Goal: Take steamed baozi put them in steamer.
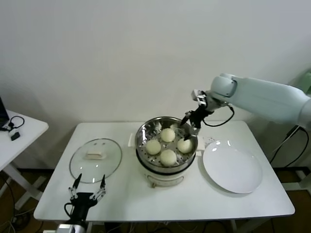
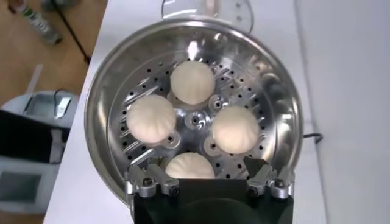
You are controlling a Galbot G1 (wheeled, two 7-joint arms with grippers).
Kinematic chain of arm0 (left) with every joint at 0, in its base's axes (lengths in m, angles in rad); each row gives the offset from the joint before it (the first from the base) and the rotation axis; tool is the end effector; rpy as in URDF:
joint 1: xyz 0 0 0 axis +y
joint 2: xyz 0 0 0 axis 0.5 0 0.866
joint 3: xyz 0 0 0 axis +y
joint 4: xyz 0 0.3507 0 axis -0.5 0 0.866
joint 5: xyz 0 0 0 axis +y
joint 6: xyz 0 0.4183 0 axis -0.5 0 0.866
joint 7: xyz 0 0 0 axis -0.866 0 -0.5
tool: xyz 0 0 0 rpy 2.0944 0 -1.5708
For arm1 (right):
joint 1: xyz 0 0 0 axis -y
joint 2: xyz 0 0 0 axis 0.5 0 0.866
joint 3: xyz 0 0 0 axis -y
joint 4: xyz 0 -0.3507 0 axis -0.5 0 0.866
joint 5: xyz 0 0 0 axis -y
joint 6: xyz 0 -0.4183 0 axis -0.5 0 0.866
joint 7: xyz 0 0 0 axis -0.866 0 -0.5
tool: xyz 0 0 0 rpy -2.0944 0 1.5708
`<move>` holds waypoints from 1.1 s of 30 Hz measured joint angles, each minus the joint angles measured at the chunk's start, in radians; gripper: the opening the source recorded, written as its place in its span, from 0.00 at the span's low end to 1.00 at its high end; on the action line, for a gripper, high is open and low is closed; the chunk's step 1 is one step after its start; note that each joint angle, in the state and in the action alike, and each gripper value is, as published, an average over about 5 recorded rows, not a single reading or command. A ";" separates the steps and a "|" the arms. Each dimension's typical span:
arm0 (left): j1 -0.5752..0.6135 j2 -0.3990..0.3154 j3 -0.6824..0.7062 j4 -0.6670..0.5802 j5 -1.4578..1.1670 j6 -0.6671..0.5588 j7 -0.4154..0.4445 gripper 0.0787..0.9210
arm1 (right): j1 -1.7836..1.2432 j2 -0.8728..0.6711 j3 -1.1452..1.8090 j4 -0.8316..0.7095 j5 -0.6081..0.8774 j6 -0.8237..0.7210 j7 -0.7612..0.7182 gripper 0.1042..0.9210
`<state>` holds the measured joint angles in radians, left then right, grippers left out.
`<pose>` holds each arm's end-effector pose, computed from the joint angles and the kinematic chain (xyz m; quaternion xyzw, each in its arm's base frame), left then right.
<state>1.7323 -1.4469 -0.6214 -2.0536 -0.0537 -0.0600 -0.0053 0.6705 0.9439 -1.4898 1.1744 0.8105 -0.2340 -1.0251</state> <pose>0.1901 0.0552 -0.3501 0.0103 -0.9963 -0.0523 0.0675 0.6369 -0.0181 -0.0728 0.5871 -0.6085 0.4097 0.3425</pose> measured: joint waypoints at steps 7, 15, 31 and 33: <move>-0.016 -0.008 0.012 -0.004 0.009 0.005 -0.004 0.88 | -0.061 -0.169 0.100 0.116 -0.026 0.017 0.085 0.88; -0.026 -0.011 0.013 -0.006 0.011 0.000 -0.002 0.88 | -0.270 -0.377 0.356 0.249 -0.086 0.055 0.213 0.88; -0.023 -0.015 0.009 -0.011 0.016 -0.015 0.008 0.88 | -1.200 -0.421 1.296 0.482 -0.248 0.181 0.435 0.88; -0.024 -0.016 0.007 -0.011 0.016 -0.015 0.008 0.88 | -1.327 -0.378 1.427 0.505 -0.271 0.198 0.447 0.88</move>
<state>1.7086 -1.4629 -0.6140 -2.0642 -0.0380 -0.0754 0.0027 -0.6562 0.5657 -0.0626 1.6790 0.5396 -0.0364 -0.5779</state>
